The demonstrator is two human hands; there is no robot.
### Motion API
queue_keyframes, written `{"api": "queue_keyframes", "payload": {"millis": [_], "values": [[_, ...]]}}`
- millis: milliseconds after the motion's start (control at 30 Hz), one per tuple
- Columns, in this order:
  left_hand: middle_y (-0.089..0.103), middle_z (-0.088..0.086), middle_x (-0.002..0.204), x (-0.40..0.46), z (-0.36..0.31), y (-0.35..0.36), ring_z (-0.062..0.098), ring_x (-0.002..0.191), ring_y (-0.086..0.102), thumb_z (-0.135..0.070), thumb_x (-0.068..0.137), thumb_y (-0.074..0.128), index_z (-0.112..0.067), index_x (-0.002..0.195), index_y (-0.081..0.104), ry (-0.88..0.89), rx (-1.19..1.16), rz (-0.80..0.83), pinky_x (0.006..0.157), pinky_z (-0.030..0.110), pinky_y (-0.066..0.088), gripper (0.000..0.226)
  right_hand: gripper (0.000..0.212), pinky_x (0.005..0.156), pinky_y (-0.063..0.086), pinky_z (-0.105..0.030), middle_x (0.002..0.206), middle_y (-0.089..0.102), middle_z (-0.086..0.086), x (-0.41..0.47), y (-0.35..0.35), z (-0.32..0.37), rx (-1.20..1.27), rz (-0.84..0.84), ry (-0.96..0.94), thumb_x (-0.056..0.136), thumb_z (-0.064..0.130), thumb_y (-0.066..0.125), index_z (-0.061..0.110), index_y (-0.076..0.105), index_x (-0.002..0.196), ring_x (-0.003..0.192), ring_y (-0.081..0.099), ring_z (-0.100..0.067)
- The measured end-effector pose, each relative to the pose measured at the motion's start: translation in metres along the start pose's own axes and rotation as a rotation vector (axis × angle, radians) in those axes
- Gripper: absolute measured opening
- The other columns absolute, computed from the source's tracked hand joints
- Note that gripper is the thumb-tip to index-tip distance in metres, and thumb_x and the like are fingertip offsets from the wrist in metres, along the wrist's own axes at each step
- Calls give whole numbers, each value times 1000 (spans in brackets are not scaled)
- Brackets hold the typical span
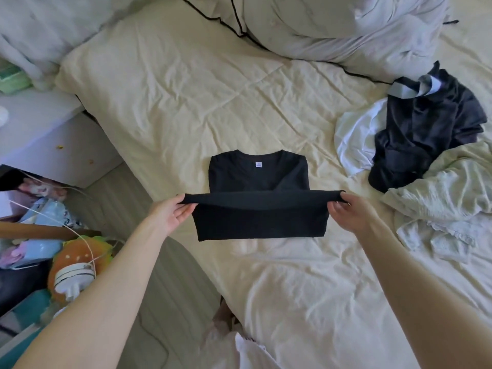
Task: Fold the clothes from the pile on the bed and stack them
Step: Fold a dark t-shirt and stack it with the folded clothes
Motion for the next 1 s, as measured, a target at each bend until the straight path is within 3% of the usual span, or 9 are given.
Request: {"api": "queue_keyframes", "payload": {"millis": [167, 300, 433, 500, 567, 633, 700, 833, 1000], "values": [[62, 23, 97, 44, -22, 28, 26, 80, 67, -2, 92, 55, 2, 94, 55, 5, -6, -6, 52, 24, 56, 5, 5, 48, 55, -24, 100, 56, -10, 38, 17, 14, 44, -93, -21, 93, 4, 52, 0, 54, 93, 83, 62, -22], [60, 22, 97, 75, -37, 59, 24, 85, 66, -3, 95, 51, 1, 91, 53, -28, -79, 16, 58, 25, 58, 6, 13, 48, 52, -17, 90, 54, -9, 61, 47, 26, 1, -98, -65, 96, 1, 45, 2, 50, 84, 55, 68, -11], [62, 20, 103, 99, -45, 84, 26, 101, 64, -4, 97, 47, 4, 90, 54, -100, -329, 13, 67, 28, 58, 13, 24, 71, 58, -24, 110, 64, -7, 85, 68, 30, 190, -134, -21, 94, 6, 52, -4, 55, 115, 104, 64, -16], [61, 20, 114, 114, -46, 90, 27, 98, 64, -7, 99, 43, 7, 105, 53, -90, -441, 15, 75, 30, 57, 18, 32, 91, 51, -26, 129, 57, -9, 92, 78, 36, 162, -121, -112, 96, 13, 50, -4, 51, 123, 117, 57, -20], [57, 18, 123, 127, -42, 91, 28, 95, 63, -6, 100, 40, 5, 125, 47, -34, -399, 3, 82, 32, 55, 29, 37, 93, 49, -22, 140, 48, -11, 100, 85, 31, 136, -73, -142, 100, 14, 40, 0, 43, 134, 127, 49, -22], [57, 15, 124, 130, -38, 82, 26, 102, 61, -3, 98, 42, 2, 130, 47, 129, -36, -72, 84, 31, 53, 32, 35, 80, 55, -20, 134, 51, -7, 98, 84, 24, -133, -87, -263, 100, 10, 36, 10, 42, 135, 128, 48, -21], [56, 4, 125, 116, -37, 81, 15, 114, 55, -6, 97, 43, -7, 127, 52, 444, 457, -107, 91, 24, 46, 31, 29, 86, 49, -25, 123, 57, 0, 87, 76, 19, -640, -232, -482, 98, 19, 43, 18, 51, 125, 117, 54, -18], [30, -2, 151, 72, 35, 104, 15, 142, 20, -22, 100, 39, -17, 142, 39, 927, 1298, 217, 115, 37, 20, 43, 35, 111, 30, -44, 140, 48, -11, 45, 97, -51, -1555, 4, -1082, 95, 15, 54, 7, 55, 129, 134, 40, -29], [-4, -2, 154, 88, 94, 69, 25, 143, -8, -50, 95, -2, -28, 148, 13, 903, 1826, 211, 114, 47, -2, 60, 50, 107, 30, -54, 144, 43, -16, 61, 48, -92, -2071, 29, -1090, 88, 19, 65, 9, 52, 135, 133, 41, -36]]}}
Point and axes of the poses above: each hand's wrist, its own x-axis towards the middle knuckle, its own y-axis out of the palm, z = x × y, the point moved 9 cm from there along x, towards the middle knuckle
